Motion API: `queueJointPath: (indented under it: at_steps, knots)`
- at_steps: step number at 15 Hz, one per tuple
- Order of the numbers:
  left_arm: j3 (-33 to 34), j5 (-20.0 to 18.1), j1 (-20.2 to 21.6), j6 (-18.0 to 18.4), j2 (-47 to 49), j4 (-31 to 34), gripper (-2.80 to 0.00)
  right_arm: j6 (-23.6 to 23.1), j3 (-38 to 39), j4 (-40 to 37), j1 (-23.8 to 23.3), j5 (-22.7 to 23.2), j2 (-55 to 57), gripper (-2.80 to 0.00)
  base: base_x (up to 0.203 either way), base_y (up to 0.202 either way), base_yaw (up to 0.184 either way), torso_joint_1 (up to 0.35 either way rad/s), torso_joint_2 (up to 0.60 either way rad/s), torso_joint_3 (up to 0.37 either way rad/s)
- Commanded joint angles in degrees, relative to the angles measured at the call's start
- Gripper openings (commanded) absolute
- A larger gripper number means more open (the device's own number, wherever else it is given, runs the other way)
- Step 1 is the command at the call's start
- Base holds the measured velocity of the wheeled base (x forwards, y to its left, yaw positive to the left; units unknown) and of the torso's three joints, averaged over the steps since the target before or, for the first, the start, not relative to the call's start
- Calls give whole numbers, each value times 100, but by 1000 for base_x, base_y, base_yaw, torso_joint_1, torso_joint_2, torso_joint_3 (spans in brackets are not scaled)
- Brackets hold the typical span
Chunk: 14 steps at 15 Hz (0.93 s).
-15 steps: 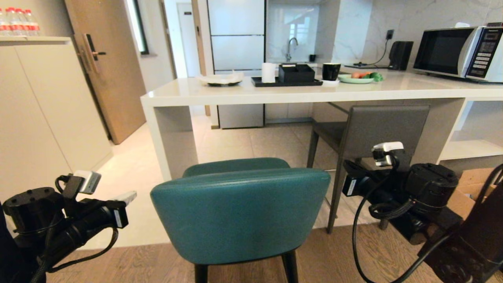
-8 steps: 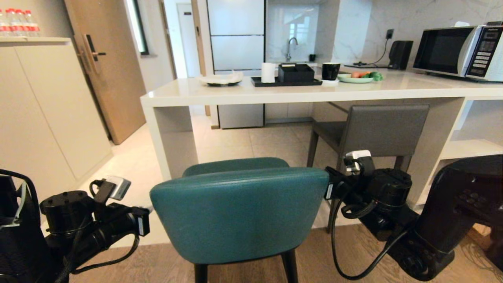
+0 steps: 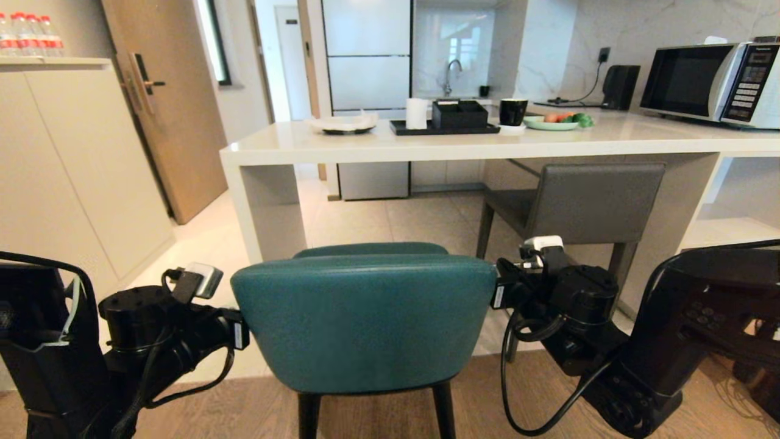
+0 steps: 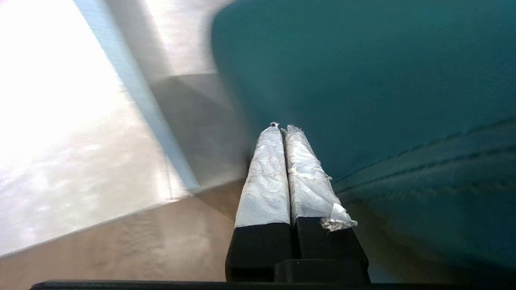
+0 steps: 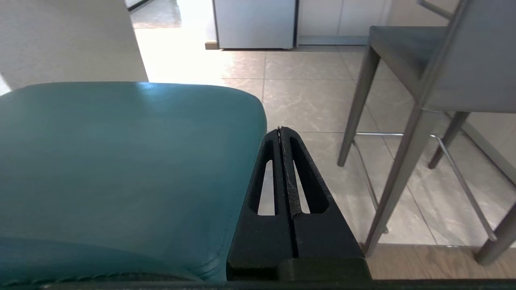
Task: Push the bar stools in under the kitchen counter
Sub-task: Push the blue chair back under the dining table
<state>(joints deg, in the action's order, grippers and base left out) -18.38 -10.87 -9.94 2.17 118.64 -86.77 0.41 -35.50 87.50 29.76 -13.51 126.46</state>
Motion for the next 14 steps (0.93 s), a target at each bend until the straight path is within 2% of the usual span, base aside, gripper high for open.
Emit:
queueJointPath:
  at_steps: [1, 6, 10, 13, 14]
  knots:
    - [-52, -61, -127, -6, 19, -89, -280, -9, -13, 16, 104, 59, 54, -280, 0, 0, 0, 0, 0, 0]
    - [-1, -38, -351, -30, -23, -89, -280, -8, -229, 16, 21, 41, 186, -280, 0, 0, 0, 0, 0, 0]
    - [-59, -2, -315, 7, 73, -89, -280, -39, -438, 16, -37, 50, 230, -280, 0, 0, 0, 0, 0, 0]
    - [-93, 373, -342, -6, 156, -89, -280, -188, -572, -40, -144, 58, 213, -280, 0, 0, 0, 0, 0, 0]
    - [-96, 394, -342, 3, 174, -89, -280, -217, -599, -40, -146, 59, 222, -280, 0, 0, 0, 0, 0, 0]
